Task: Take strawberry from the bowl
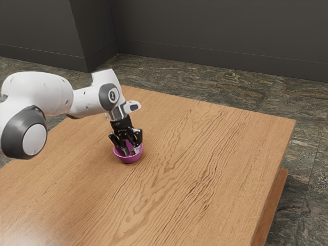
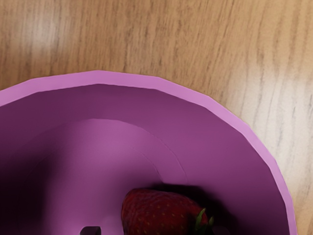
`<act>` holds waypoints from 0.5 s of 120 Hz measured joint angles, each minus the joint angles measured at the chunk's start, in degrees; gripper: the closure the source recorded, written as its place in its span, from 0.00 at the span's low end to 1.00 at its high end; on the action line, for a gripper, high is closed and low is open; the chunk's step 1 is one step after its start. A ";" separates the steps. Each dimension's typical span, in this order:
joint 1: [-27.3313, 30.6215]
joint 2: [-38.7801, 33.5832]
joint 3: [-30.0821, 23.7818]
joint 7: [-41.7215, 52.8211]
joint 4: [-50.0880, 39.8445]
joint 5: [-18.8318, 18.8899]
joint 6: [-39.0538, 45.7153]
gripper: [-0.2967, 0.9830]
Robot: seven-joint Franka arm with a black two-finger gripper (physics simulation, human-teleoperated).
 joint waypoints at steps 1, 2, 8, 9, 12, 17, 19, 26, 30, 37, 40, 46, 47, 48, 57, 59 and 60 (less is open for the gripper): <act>0.00 0.02 0.00 0.01 0.00 -0.01 0.03 0.58; 0.00 0.04 0.00 0.02 0.01 -0.02 0.06 0.58; 0.00 0.10 -0.01 0.07 0.02 -0.06 0.22 0.59; 0.00 0.10 -0.01 0.08 0.02 -0.06 0.24 0.60; 0.00 0.12 -0.01 0.10 0.02 -0.07 0.30 0.60; -0.01 0.17 -0.01 0.13 0.02 -0.07 0.52 0.61; -0.01 0.21 -0.01 0.14 0.02 -0.07 0.61 0.61; -0.01 0.29 -0.01 0.18 0.07 -0.08 0.87 0.62; -0.01 0.30 -0.01 0.20 0.09 -0.08 0.99 0.63; -0.01 0.31 -0.01 0.23 0.15 -0.05 1.17 0.65; -0.01 0.31 -0.01 0.23 0.17 -0.01 1.24 0.65; -0.01 0.26 -0.01 0.21 0.18 0.15 1.35 0.67; -0.01 0.24 -0.01 0.21 0.18 0.18 1.37 0.67; -0.01 0.23 -0.01 0.20 0.19 0.21 1.39 0.68; -0.01 -0.85 0.03 0.14 0.09 0.62 1.50 0.71; -0.01 -1.22 0.04 0.12 0.06 0.71 1.51 0.71; -0.01 -1.40 0.04 0.11 0.04 0.76 1.52 0.72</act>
